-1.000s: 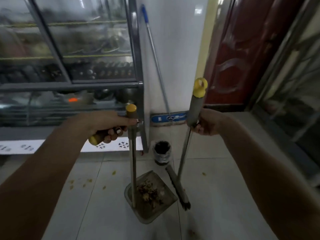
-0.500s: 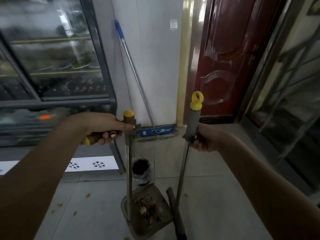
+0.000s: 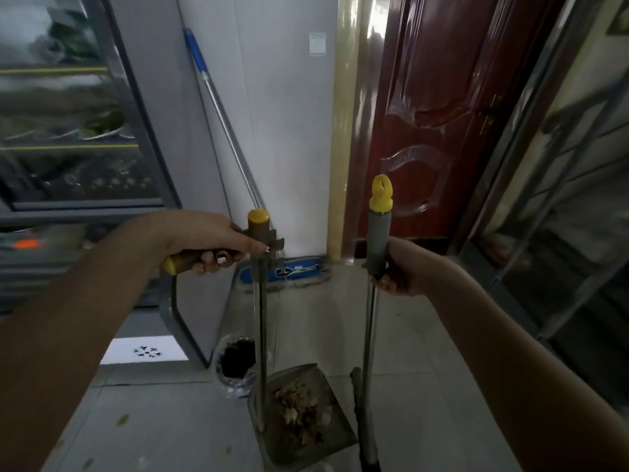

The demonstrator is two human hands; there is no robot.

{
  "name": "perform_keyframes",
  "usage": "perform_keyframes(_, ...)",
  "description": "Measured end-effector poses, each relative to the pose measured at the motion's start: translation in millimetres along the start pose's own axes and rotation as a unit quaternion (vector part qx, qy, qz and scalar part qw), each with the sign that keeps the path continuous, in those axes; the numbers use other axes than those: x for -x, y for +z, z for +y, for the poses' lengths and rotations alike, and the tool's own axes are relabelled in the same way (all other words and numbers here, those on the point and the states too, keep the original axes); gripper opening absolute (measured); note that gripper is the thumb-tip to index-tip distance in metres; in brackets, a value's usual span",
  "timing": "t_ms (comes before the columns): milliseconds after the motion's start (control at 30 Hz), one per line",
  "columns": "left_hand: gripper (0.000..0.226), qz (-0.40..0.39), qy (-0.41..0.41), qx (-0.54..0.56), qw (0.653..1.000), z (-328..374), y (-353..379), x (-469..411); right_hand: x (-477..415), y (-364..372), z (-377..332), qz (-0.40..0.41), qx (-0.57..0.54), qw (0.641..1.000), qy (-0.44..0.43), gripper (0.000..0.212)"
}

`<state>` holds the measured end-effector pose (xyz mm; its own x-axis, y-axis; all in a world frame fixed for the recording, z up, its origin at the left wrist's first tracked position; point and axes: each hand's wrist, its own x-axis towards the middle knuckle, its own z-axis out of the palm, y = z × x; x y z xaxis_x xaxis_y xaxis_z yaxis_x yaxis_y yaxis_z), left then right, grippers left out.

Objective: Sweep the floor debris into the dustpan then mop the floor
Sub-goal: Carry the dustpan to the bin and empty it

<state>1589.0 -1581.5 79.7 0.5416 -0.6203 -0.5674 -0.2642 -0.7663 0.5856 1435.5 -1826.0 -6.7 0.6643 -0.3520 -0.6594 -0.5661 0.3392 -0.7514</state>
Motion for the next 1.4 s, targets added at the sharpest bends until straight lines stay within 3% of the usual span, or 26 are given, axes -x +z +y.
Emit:
perform_keyframes(267, 0.03, -0.053, -0.014, -0.007, 0.998, 43.6, -49.3, -113.9, -99.1, -32.2, -83.0, 0.029, -0.013, 1.0, 0.002, 0.035)
perform_keyframes(567, 0.031, -0.049, -0.013, 0.003, 0.999, 73.4, -92.2, -188.3, -189.0, -57.8, -165.6, 0.027, -0.007, 1.0, -0.001, 0.036)
perform_keyframes(833, 0.037, 0.018, -0.06, 0.135, 0.989, 66.8, -102.7, -219.4, -274.2, -51.9, -228.0, -0.072, 0.038, 0.997, -0.002, 0.04)
perform_keyframes(1067, 0.037, 0.134, -0.134, 0.271, 0.944, 63.9, -92.7, -230.6, -327.1, -23.9, -262.4, -0.105, 0.096, 0.99, 0.018, 0.041)
perform_keyframes(1200, 0.037, 0.155, -0.131, 0.302, 0.932, 56.3, -79.2, -223.3, -335.7, -6.2, -255.9, -0.114, 0.116, 0.986, 0.04, 0.028)
perform_keyframes(1400, 0.041, 0.148, -0.115, 0.335, 0.923, 37.5, -55.0, -188.5, -319.0, 9.4, -237.4, -0.12, 0.087, 0.988, 0.047, 0.036)
